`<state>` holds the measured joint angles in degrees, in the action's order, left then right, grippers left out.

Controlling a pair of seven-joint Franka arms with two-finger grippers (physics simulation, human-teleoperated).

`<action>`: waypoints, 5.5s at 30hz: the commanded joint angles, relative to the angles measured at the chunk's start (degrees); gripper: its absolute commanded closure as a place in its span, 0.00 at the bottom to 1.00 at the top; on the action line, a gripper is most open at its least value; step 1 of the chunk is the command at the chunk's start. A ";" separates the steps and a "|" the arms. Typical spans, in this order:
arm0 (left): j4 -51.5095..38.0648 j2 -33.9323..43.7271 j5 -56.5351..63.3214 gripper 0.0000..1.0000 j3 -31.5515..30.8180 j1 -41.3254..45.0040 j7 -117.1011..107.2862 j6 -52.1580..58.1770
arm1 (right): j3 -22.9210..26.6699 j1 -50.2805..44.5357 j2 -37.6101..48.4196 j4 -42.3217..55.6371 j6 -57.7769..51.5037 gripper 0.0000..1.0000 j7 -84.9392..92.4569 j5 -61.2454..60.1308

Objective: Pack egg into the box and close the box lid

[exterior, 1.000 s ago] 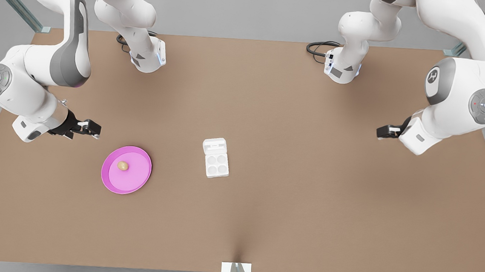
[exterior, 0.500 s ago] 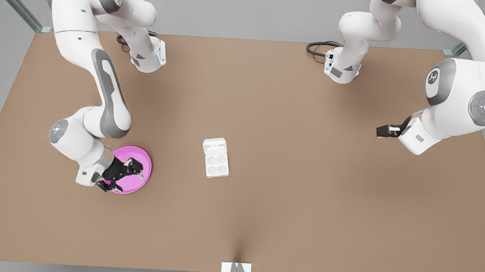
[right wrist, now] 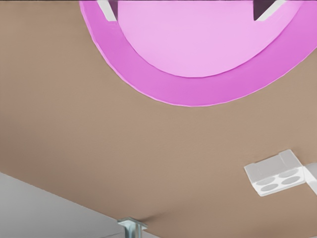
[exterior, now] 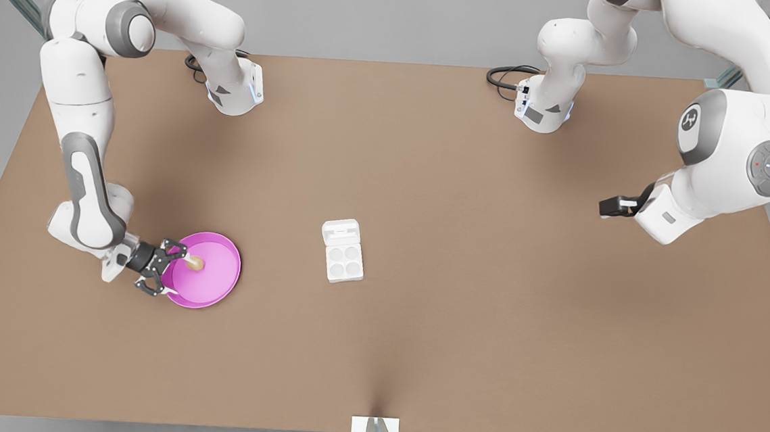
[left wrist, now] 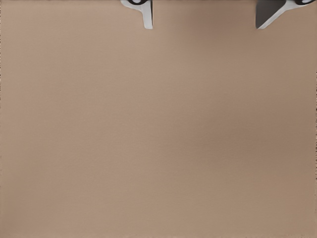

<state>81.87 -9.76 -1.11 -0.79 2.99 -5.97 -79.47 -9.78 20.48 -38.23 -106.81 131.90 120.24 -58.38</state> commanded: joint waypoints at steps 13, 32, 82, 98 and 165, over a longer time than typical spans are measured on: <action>-0.14 0.26 -0.04 0.00 -0.26 0.00 -0.62 0.63 | -4.28 1.22 0.53 -2.09 2.92 0.00 4.83 3.97; -1.72 0.18 0.40 0.00 -0.70 0.09 -0.80 2.30 | -4.46 1.75 1.76 -7.62 4.86 0.00 12.30 3.62; -2.25 0.27 0.05 0.00 -6.24 0.35 0.17 4.94 | -9.12 -20.66 14.50 3.54 11.62 0.66 -92.45 38.94; -1.89 -4.13 0.67 0.00 -7.03 0.35 -0.54 4.68 | -20.10 -28.57 0.79 7.84 16.81 0.66 -133.51 81.14; -12.88 -42.98 1.28 0.76 -17.58 35.68 -49.23 -50.70 | 7.76 -16.00 29.71 22.70 -40.32 0.00 -122.61 56.79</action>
<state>68.91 -52.83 0.17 -18.37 38.67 -55.20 -130.17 -2.06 4.41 -8.60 -83.41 91.46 -2.40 -1.59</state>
